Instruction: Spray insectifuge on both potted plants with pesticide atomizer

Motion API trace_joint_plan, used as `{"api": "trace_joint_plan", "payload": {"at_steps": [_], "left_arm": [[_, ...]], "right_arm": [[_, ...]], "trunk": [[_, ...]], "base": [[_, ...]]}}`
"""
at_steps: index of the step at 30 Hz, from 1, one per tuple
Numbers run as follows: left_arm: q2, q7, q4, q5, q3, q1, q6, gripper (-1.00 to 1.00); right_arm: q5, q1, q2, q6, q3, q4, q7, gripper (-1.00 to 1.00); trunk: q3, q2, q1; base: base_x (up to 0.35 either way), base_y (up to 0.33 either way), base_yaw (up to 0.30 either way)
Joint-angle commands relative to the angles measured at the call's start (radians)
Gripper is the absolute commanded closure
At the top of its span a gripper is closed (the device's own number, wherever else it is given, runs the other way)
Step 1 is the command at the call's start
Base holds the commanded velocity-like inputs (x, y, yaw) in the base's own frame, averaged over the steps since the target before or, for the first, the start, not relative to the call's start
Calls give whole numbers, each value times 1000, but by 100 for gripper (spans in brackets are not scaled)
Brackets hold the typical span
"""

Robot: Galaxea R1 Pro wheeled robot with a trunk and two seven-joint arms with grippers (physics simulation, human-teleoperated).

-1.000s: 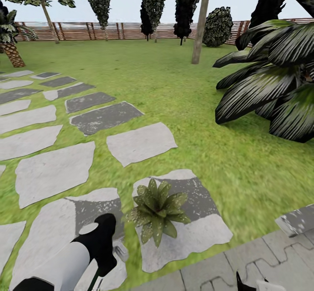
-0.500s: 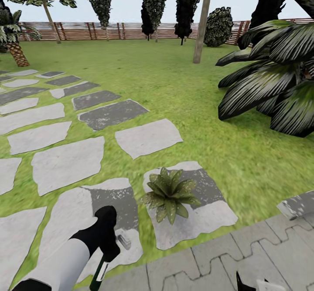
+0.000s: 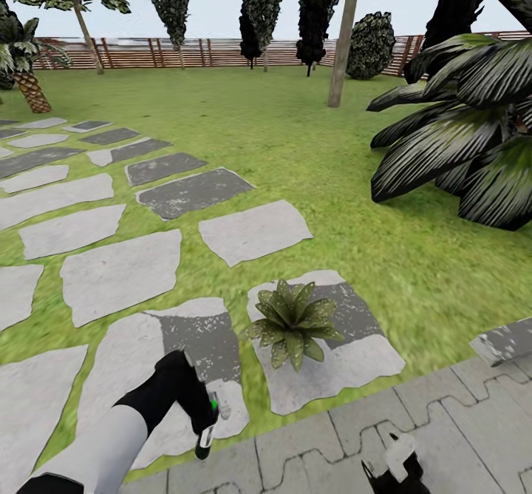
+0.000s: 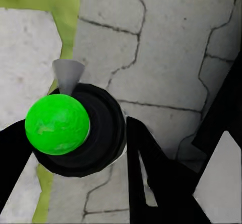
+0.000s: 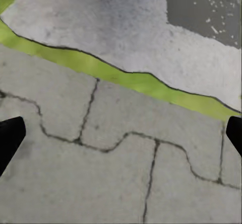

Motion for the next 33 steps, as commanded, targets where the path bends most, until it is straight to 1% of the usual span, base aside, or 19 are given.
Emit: {"api": "trace_joint_plan", "payload": {"at_steps": [1, 2, 3, 4, 6, 7, 8, 11, 12, 14, 15, 16, 17, 19, 20, 21, 25, 31, 33], "left_arm": [[2, -2, -1, -3, 1, 0, -16, 100], [5, 1, -1, -3, 7, 0, -47, 100], [10, 2, -2, -3, 15, 0, -77, 100], [14, 4, -2, -3, 21, 0, -101, 100], [26, 16, -2, -4, 41, 0, -189, 100], [30, 18, -2, -3, 49, 0, -215, 100], [34, 19, -1, -2, 63, 0, -250, 100], [37, 13, -1, 1, 96, 0, -326, 100], [36, 11, -1, 1, 99, 0, -344, 100], [32, 2, -1, 2, 102, -6, -375, 100], [31, -10, -1, 2, 102, -8, -379, 100], [30, -49, -1, 1, 102, -11, -383, 100], [31, -79, -2, 0, 102, -13, -384, 100], [33, -171, -4, 0, 102, -18, -391, 100], [34, -193, -7, 0, 102, -18, -392, 100], [29, -186, -12, -2, 98, -15, -386, 100], [13, -209, -35, -6, 96, -26, -380, 100], [-21, -220, -42, -11, 95, -34, -379, 100], [-24, -220, -42, -11, 95, -37, -379, 100]], "right_arm": [[6, -8, 0, -5, 17, -1, 37, -100], [9, -22, 0, -3, 39, -2, 89, -100], [10, -43, 0, -1, 51, -3, 148, -100], [10, -60, 0, 5, 55, -2, 190, -100], [9, -112, 1, 58, 62, -1, 335, -100], [8, -127, 1, 78, 63, -1, 385, -100], [8, -149, 2, 100, 64, -1, 454, -100], [7, -214, 1, 121, 65, -1, 571, -100], [7, -227, 1, 122, 65, -1, 588, -100], [7, -266, 1, 124, 65, -4, 651, -100], [7, -280, 1, 125, 65, -5, 673, -100], [7, -301, 1, 125, 65, -6, 702, -100], [7, -311, 2, 125, 65, -6, 716, -100], [7, -327, 2, 125, 65, -9, 734, -100], [7, -331, 2, 125, 65, -12, 737, -100], [2, -336, 8, 124, 65, -10, 741, -100], [1, -356, 30, 122, 65, -12, 731, -100], [2, -358, 64, 123, 67, -11, 735, -100], [2, -359, 76, 124, 68, -12, 747, -100]], "trunk": [[-1, 0, 0], [-1, 0, 0], [-1, 0, 0], [-1, 0, 0], [-1, 0, 0], [-1, 0, 0], [-1, 0, 0], [-1, 0, 0], [-1, 0, 0], [-1, 0, 0], [-1, 0, 0], [-1, 0, 0], [-1, 0, 0], [-1, 0, 0], [-1, 0, 0], [-1, 0, 0], [-1, 0, 0], [-1, 0, 0], [-1, 0, 0]], "base": [[0, 0, 0], [0, 0, 0], [0, 0, 0], [0, 0, 0], [0, 0, 0], [0, 0, 0], [0, 0, 0], [0, 0, 0], [0, 0, 0], [0, 0, 0], [0, 0, 0], [0, 0, 0], [0, 0, 0], [0, 0, 0], [0, 0, 0], [0, 0, 0], [0, 0, 0], [0, 0, 0], [0, 0, 0]]}}
